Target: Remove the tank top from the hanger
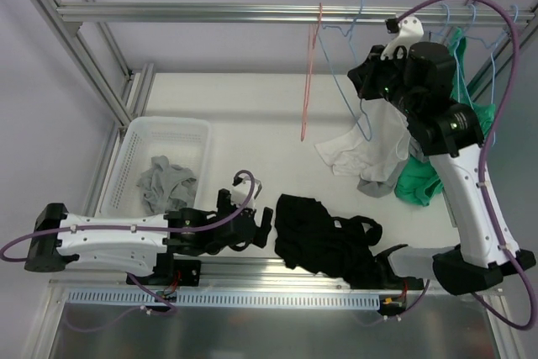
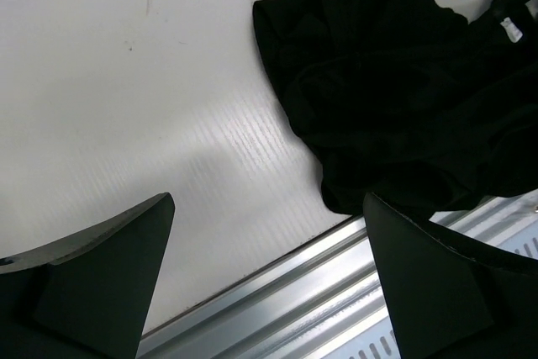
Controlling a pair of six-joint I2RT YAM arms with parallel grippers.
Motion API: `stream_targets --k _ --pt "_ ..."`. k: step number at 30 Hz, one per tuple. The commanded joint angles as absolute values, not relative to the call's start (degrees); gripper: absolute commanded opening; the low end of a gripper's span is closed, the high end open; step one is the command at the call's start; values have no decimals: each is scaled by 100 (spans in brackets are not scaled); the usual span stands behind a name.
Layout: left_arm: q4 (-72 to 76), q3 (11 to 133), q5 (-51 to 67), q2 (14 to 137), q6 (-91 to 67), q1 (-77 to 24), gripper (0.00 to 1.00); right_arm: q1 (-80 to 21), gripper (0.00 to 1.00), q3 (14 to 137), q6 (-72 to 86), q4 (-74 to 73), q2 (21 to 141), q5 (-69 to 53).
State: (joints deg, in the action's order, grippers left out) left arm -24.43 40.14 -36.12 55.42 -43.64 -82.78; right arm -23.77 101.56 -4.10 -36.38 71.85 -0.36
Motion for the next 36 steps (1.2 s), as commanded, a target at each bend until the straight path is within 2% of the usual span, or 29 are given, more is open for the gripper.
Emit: stream_targets --k 1,4,6,14,15,16,17,19,24,28,33,36 --pt "-2505 4403 -3542 5870 -4236 -8271 99 -2548 0 10511 -640 -3515 7628 532" --pt "-2505 4465 -3516 6063 -4272 -8271 99 -2935 0 10477 -799 -3542 7804 1594" --pt "-2505 4535 -3498 6248 -4263 -8271 98 -3163 0 10433 -914 -3542 7936 1862" --pt "-2496 4912 -3226 6670 -4193 -8271 99 -3358 0 9836 -765 -3437 7815 1960" --pt "-2496 4983 -3147 6723 -4114 -8271 99 -3366 3 9626 -721 -3341 7735 1960" --pt "-2496 5114 -3120 6845 -4087 -8271 99 -3366 29 9528 -703 -3288 7639 1960" --pt "-2487 5194 -3085 6925 -4061 -8271 99 -3358 47 9449 -686 -3270 7446 1969" --pt "-2452 5447 -2997 7214 -4017 -8271 99 -3357 72 9265 -642 -3252 7226 1960" --pt "-2373 6325 -2708 8381 -3596 -8332 99 -3357 99 8431 -633 -3489 5690 1811" --pt "-2260 6907 -2322 9104 -3358 -8367 99 -3331 100 7490 -510 -3840 4230 1819" --pt "-2118 8003 -1820 10245 -2813 -8358 99 -3340 100 7672 -545 -5009 3193 1565" --pt "-2101 8488 -1583 10878 -2654 -8315 99 -3340 99 8050 -597 -5422 2980 1390"
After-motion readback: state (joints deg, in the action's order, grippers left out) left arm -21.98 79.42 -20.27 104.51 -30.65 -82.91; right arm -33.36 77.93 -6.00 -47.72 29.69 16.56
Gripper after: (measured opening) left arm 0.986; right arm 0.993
